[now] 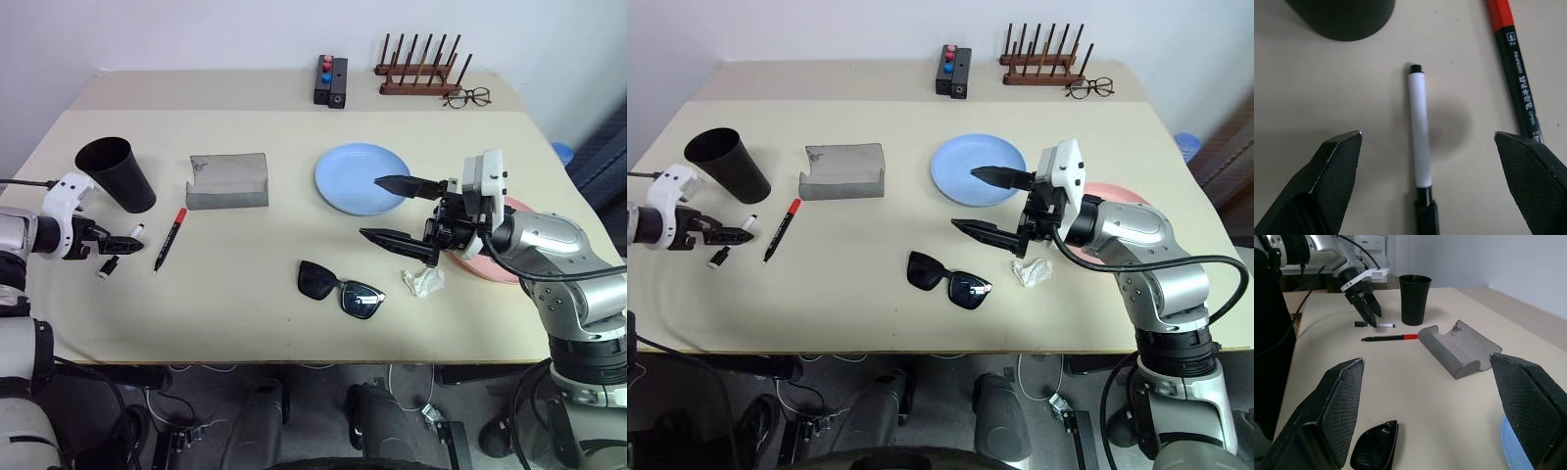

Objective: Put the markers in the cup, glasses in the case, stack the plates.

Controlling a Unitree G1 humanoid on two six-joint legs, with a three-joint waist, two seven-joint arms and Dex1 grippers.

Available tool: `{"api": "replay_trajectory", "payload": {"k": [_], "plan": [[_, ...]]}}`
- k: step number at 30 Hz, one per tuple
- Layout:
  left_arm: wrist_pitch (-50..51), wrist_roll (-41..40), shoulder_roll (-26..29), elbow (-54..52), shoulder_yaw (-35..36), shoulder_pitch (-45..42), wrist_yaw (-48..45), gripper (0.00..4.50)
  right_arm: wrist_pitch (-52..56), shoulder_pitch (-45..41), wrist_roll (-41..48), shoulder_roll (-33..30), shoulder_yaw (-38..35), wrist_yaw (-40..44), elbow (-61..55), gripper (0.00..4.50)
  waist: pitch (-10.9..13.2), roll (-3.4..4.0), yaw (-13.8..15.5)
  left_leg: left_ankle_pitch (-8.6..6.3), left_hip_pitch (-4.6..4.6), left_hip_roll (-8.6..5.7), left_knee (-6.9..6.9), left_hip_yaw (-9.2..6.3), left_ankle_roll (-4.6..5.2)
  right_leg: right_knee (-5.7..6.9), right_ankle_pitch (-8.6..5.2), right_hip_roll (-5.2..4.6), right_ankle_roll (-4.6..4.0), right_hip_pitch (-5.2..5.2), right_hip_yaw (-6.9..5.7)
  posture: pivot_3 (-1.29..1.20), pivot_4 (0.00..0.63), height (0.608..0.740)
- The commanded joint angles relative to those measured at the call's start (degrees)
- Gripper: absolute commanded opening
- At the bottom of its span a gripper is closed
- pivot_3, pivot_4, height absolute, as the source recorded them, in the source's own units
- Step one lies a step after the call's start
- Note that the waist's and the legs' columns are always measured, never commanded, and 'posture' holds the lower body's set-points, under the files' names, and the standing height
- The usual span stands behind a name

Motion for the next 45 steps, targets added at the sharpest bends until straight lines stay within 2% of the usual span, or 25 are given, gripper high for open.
{"api": "replay_trajectory", "payload": {"k": [1,4,5,7,11,12,18,24,27,32,37,41,45], "plan": [[-0.1,1.0,0.0,1.1,0.2,-1.4,0.7,4.50,-1.0,-0.7,0.1,-0.2,-0.7,-0.3,-0.8,4.18,0.0,0.00,0.0,0.00,0.00,0.00,0.00,0.00,0.00,0.00,0.00,0.00,0.00,0.00,0.00,0.00,0.150,0.740],[-0.3,1.6,-0.5,1.2,-0.6,-0.1,-0.2,3.66,-0.9,-0.9,0.2,-0.3,-0.8,-0.5,-0.9,4.24,0.0,0.00,-0.1,0.00,0.01,0.00,0.01,0.00,0.00,0.05,0.00,0.00,0.00,-0.02,0.00,0.00,0.150,0.740],[-0.4,1.8,-0.6,1.2,-0.7,0.2,-0.1,3.26,-0.8,-0.8,0.2,-0.3,-0.9,-0.6,-1.0,4.24,0.0,0.00,-0.1,0.00,0.01,0.00,0.01,0.00,0.00,0.08,0.00,0.00,0.00,-0.02,0.00,0.00,0.150,0.740],[-0.5,1.9,-0.8,1.3,-0.5,0.6,0.0,2.18,-0.8,-0.7,0.0,-0.6,-1.0,-0.8,-1.1,4.24,0.0,-0.01,-0.1,0.00,0.02,0.00,0.01,0.00,0.00,0.14,0.00,0.00,0.00,-0.03,0.01,0.00,0.150,0.740],[-0.5,2.2,-0.8,1.4,-0.5,1.1,-0.1,0.33,-0.6,-0.6,-0.1,-0.8,-1.1,-1.0,-1.1,4.24,0.0,-0.01,-0.1,0.00,0.03,-0.01,0.07,-0.01,0.00,0.33,-0.02,-0.01,0.01,-0.06,0.02,0.00,0.150,0.740],[-0.4,2.1,-0.8,1.4,-0.4,1.1,-0.1,0.02,-0.6,-0.7,-0.1,-0.8,-1.1,-1.1,-1.0,4.24,0.0,-0.01,-0.1,0.00,0.04,-0.01,0.08,-0.02,0.00,0.35,-0.02,-0.01,0.00,-0.06,0.02,0.00,0.150,0.740],[0.0,1.2,0.4,-0.5,0.2,2.2,-3.1,0.02,-0.5,-1.1,-0.6,-0.6,-0.8,-1.7,-0.6,4.24,0.0,-0.01,-0.1,0.00,0.07,-0.01,0.08,-0.02,0.00,0.39,-0.03,-0.02,0.00,-0.06,0.03,0.00,0.150,0.740],[0.7,-1.0,4.3,-7.1,3.1,4.6,-4.6,0.02,-0.7,-1.1,-1.2,-0.5,-0.6,-1.9,-0.4,4.24,0.0,-0.02,-0.1,0.00,0.06,-0.01,0.08,-0.04,0.00,0.40,-0.03,-0.02,-0.01,-0.08,0.03,0.00,0.150,0.740],[-1.0,-4.1,6.7,-17.0,6.5,10.0,-5.6,0.02,-1.2,-1.0,-2.0,-0.5,-0.6,-1.9,-0.1,4.24,0.0,-0.02,-0.3,0.00,0.05,0.00,0.07,-0.03,0.00,0.39,-0.03,-0.03,-0.02,-0.11,0.06,0.00,0.150,0.740],[2.6,-13.2,7.1,-37.7,18.5,21.6,-4.5,0.02,-1.6,-1.5,-2.3,-0.2,-0.6,-2.0,0.7,4.24,0.0,-0.01,0.0,0.00,0.04,0.03,0.07,-0.06,-0.03,0.39,-0.05,-0.11,-0.07,-0.13,0.08,0.00,0.150,0.740],[1.9,-19.3,3.2,-43.6,27.2,23.3,1.9,0.02,-2.5,-2.3,-3.0,0.1,-0.1,-1.7,1.7,4.24,0.0,-0.01,0.2,0.00,0.03,0.02,0.07,-0.08,-0.03,0.36,-0.14,-0.12,-0.24,-0.14,0.07,0.00,0.150,0.740],[-9.2,-22.1,-2.7,-40.2,33.3,17.4,9.8,0.02,-2.6,-3.4,-2.9,0.5,0.1,-1.3,2.6,4.24,0.0,-0.02,0.2,0.01,0.05,-0.01,0.07,-0.05,-0.03,0.38,-0.04,-0.10,-0.04,-0.14,0.07,0.00,0.150,0.740],[-16.8,-24.1,-5.4,-37.3,34.2,11.6,11.7,0.02,-2.8,-3.8,-3.2,0.8,0.5,-1.3,3.0,4.24,0.0,-0.08,0.1,0.04,0.05,-0.04,0.09,-0.05,-0.07,0.39,-0.02,-0.08,-0.02,-0.11,0.06,0.00,0.150,0.740]]}}
